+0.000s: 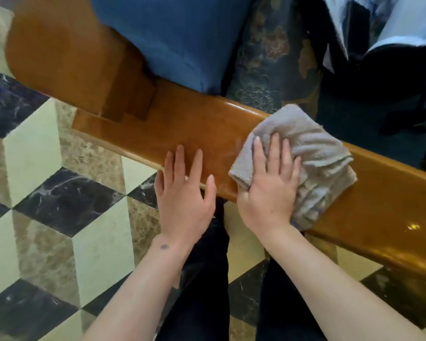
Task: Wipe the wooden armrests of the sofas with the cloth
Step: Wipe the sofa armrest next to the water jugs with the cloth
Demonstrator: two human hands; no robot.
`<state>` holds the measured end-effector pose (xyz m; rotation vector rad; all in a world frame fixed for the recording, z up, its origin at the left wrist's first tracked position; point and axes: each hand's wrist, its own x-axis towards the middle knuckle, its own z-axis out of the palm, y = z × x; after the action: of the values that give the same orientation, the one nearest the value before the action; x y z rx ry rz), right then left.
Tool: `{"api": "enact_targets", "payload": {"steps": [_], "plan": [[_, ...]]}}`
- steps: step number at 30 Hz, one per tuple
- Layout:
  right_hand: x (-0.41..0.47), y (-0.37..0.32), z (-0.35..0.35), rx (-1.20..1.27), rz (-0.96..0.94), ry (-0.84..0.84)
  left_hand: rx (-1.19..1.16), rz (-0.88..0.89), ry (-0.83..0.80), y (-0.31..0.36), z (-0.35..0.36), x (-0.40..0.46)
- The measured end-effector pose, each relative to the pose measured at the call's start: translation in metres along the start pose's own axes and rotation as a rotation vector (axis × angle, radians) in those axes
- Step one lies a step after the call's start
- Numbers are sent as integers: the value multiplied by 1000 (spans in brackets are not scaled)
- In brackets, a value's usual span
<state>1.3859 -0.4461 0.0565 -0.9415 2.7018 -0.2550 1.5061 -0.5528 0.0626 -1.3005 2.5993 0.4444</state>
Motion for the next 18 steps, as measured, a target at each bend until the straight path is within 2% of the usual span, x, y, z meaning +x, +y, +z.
{"api": "enact_targets", "payload": {"steps": [4,7,13,16,18], "plan": [[40,-74,17,71,-361,-2,-121,-165,68,-51,-15,13],[59,-108,26,17,-575,-18,-242,-226,87,-79,-23,12],[71,-128,31,0,-783,-78,-558,-226,239,-85,-33,12],[81,-100,16,49,-1032,-214,-520,-123,317,-73,-37,5],[82,-74,7,36,-1174,-295,-449,13,280,-59,-36,-1]]}}
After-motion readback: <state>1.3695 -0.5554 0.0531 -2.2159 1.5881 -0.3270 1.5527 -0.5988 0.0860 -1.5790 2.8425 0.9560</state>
